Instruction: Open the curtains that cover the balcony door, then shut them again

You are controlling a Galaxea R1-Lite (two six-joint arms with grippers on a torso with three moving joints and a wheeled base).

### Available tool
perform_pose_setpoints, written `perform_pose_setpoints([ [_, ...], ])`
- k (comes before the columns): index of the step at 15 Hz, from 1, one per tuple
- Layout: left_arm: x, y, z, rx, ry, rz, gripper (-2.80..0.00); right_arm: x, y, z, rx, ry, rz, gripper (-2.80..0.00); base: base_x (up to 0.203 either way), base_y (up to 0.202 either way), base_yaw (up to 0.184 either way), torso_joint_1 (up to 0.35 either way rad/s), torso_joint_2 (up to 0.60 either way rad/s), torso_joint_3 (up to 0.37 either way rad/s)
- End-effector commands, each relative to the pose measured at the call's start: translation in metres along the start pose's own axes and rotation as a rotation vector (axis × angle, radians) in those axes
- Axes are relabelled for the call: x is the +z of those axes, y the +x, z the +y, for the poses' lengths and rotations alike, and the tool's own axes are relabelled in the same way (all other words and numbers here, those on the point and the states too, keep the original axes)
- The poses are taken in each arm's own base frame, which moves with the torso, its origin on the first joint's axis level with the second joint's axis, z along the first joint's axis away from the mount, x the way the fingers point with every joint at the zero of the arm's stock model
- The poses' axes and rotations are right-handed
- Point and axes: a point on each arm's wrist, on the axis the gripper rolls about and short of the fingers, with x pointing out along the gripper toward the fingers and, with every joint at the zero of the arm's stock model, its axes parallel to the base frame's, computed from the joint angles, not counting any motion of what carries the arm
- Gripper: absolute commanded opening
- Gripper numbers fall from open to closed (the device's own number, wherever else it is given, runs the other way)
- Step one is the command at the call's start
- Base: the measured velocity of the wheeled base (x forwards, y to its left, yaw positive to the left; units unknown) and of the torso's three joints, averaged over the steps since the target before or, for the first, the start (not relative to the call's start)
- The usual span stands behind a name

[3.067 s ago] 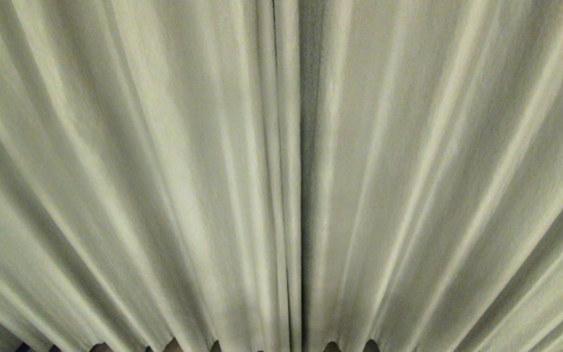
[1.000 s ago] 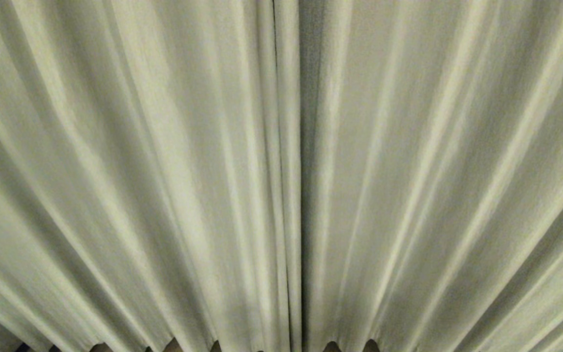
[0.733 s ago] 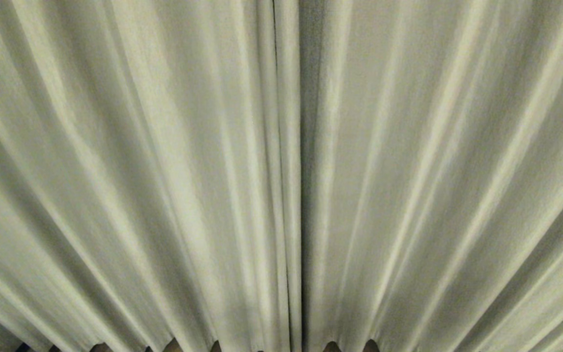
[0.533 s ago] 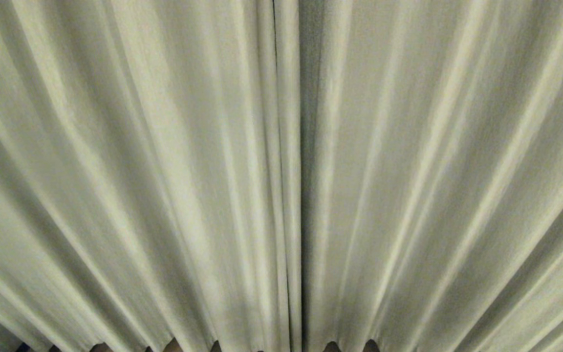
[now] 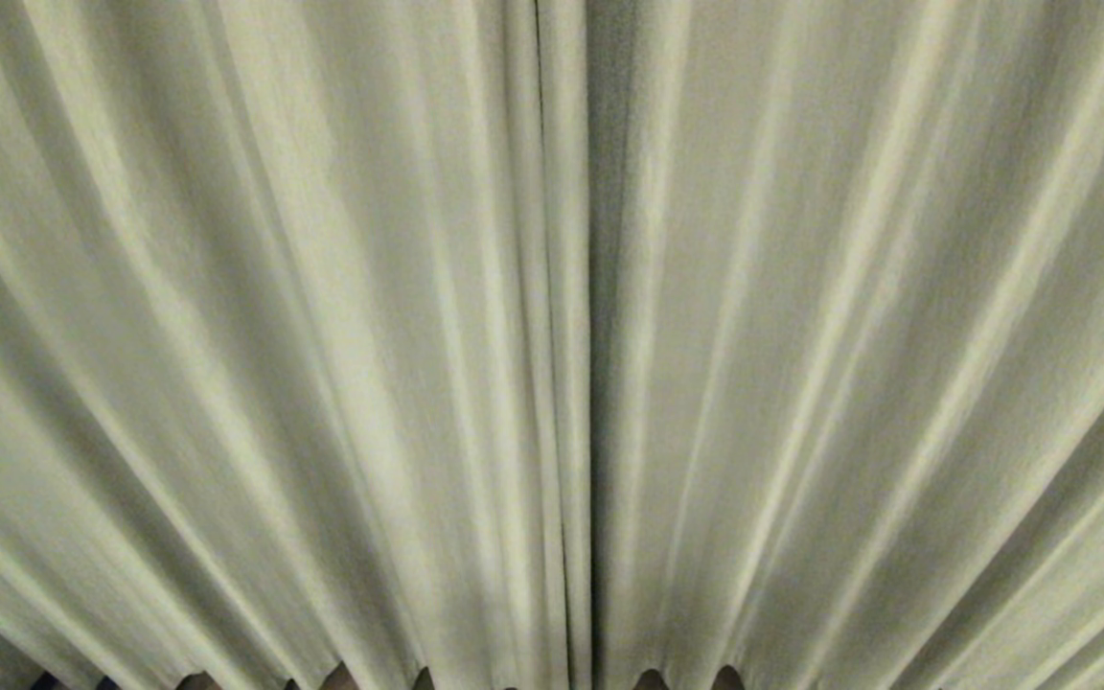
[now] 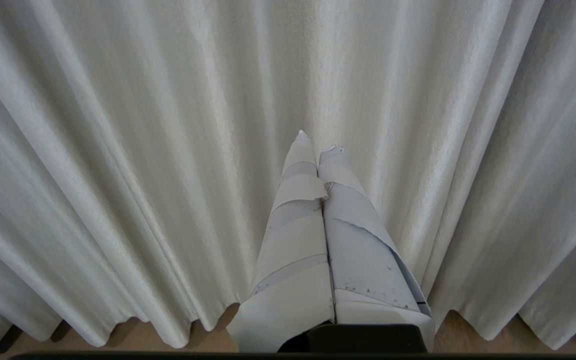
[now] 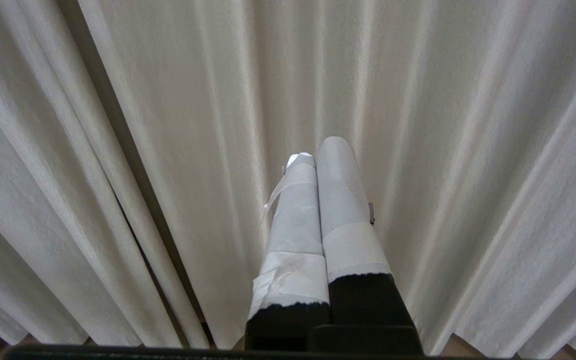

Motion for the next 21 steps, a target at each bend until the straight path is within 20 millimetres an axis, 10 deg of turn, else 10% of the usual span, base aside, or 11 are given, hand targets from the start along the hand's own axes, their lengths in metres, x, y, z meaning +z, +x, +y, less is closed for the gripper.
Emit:
perform_pose_setpoints([
  [1, -0.0001, 0.0, 0.0, 0.0, 0.001, 0.0, -2.8, 0.0001, 0.0001, 0.0, 0.0, 0.0, 0.001, -2.8, 0.0, 0.0, 0.0, 0.0, 0.0, 0.0],
  [21, 0.0001, 0.0, 0.0, 0.0, 0.001, -0.001, -2.8, 0.0001, 0.0001, 0.0, -0.001, 0.0, 0.001, -2.8, 0.0, 0.0, 0.0, 0.0, 0.0, 0.0],
])
